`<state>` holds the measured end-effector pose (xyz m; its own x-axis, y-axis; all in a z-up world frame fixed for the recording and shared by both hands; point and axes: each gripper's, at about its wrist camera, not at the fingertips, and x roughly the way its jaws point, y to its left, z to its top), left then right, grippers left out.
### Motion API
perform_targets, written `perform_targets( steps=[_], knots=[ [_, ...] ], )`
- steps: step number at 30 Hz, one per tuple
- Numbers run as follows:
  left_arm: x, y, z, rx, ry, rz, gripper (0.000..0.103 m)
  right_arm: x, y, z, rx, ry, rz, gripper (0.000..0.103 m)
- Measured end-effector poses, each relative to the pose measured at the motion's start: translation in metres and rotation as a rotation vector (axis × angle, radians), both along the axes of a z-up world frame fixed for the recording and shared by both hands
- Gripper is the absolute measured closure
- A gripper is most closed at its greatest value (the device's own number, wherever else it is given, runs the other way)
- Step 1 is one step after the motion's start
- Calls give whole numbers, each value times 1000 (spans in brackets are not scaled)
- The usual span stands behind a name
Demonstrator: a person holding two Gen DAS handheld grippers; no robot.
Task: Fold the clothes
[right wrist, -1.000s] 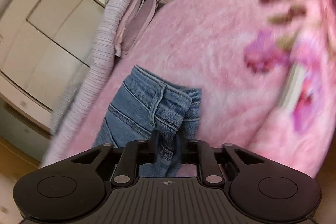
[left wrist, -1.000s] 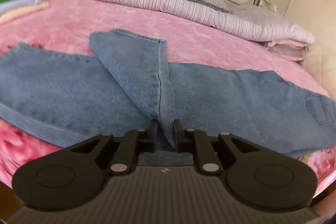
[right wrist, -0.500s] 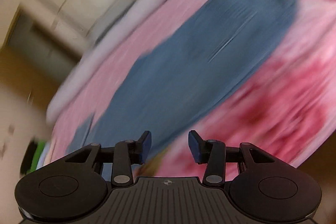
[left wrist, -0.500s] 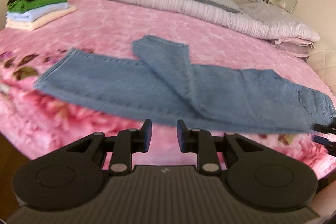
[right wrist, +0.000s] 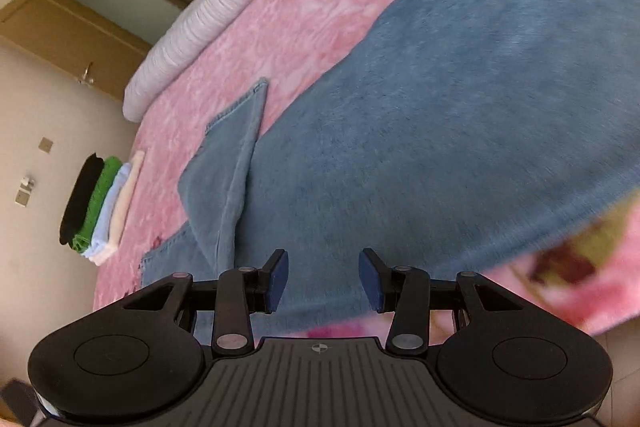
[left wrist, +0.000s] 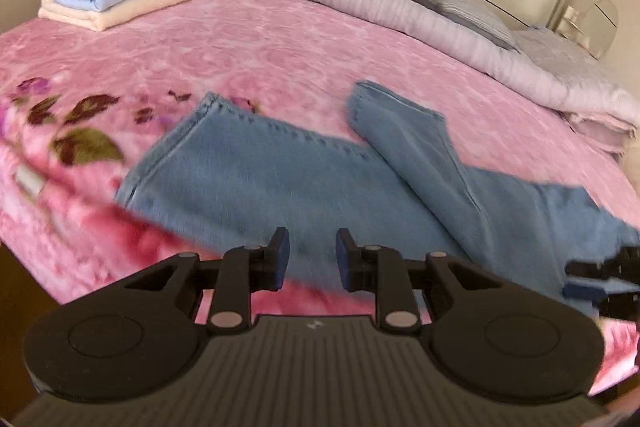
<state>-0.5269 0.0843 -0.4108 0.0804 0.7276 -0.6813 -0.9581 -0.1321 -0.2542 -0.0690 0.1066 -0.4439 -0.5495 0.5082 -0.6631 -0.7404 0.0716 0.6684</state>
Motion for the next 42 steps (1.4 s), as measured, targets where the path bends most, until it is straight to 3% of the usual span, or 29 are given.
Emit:
perform_targets(
  steps=[8,15,18,20,22,23,27,32,36,39,42],
  knots=[
    [-13,110,-13,-28,-38,-74,82,-23,103,-8,54,71,35,59],
    [-19,229,-15,-42,-167,-224,81,-58,204,-32,13,109,70,59],
    [-11,277,-31,-106,-206,-266,80,-79,232,-47,-46,132,123,59],
    [-6,295,-46,-151,-227,-266,80,-91,239,-50,-31,115,131,59],
    [-2,307,-57,-169,-256,-270,82,-101,238,-49,-16,92,168,88],
    [-1,308,-59,-154,-274,-284,93,-106,237,-49,-16,81,178,101],
    [-13,293,-49,-105,-324,-252,95,-112,214,-30,107,114,166,102],
    [-55,242,-8,29,-402,-208,94,-133,163,26,312,177,237,102],
    [-108,173,15,94,-437,-73,88,-184,106,63,402,245,439,102],
    [-151,112,20,92,-396,104,84,-235,57,68,358,272,686,98],
    [-177,54,12,55,-386,247,84,-270,10,57,323,127,856,84]
  ],
)
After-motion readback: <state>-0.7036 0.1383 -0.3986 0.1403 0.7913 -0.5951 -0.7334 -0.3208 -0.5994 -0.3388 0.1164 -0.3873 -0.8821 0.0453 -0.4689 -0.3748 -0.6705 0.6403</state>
